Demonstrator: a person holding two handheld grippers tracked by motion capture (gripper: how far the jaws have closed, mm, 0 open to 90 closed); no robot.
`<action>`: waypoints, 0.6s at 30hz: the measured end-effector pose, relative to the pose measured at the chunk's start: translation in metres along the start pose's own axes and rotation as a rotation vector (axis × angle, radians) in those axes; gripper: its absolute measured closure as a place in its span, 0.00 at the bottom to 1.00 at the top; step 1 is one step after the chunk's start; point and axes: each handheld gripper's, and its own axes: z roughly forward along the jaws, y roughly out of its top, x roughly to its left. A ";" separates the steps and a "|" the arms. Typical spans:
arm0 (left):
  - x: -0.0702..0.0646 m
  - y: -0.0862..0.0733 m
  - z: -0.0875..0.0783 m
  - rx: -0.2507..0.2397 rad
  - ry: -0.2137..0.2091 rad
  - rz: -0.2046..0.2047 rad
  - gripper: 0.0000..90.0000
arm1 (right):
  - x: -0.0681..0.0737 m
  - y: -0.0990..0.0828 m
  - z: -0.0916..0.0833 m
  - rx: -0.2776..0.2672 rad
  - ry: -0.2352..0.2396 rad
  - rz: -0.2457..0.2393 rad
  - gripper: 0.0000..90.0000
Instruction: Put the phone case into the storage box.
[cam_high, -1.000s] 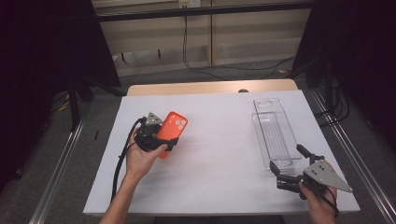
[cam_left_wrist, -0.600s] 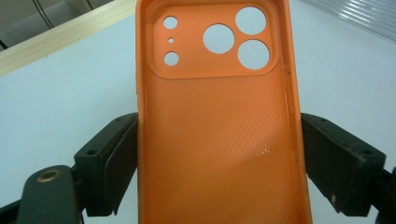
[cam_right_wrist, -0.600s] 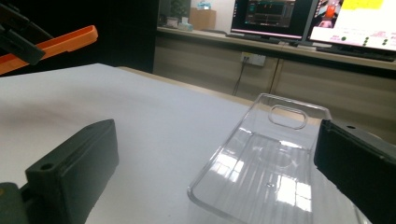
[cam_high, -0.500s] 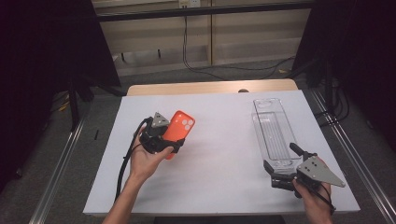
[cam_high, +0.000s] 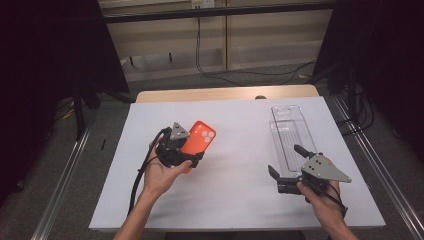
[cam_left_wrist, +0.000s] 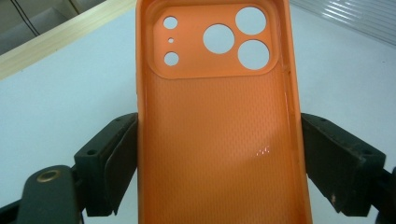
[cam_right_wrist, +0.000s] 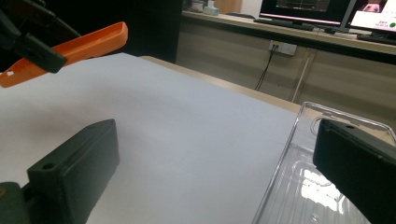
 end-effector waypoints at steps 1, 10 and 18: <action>-0.001 0.000 0.000 -0.001 0.000 0.003 0.18 | 0.000 0.002 0.001 0.001 -0.001 0.000 0.00; -0.010 0.003 0.003 0.003 -0.011 0.027 0.18 | 0.002 0.012 0.017 0.027 -0.029 0.038 0.01; -0.023 0.004 0.012 0.017 -0.024 0.055 0.18 | 0.006 0.008 0.025 0.081 -0.010 0.064 0.00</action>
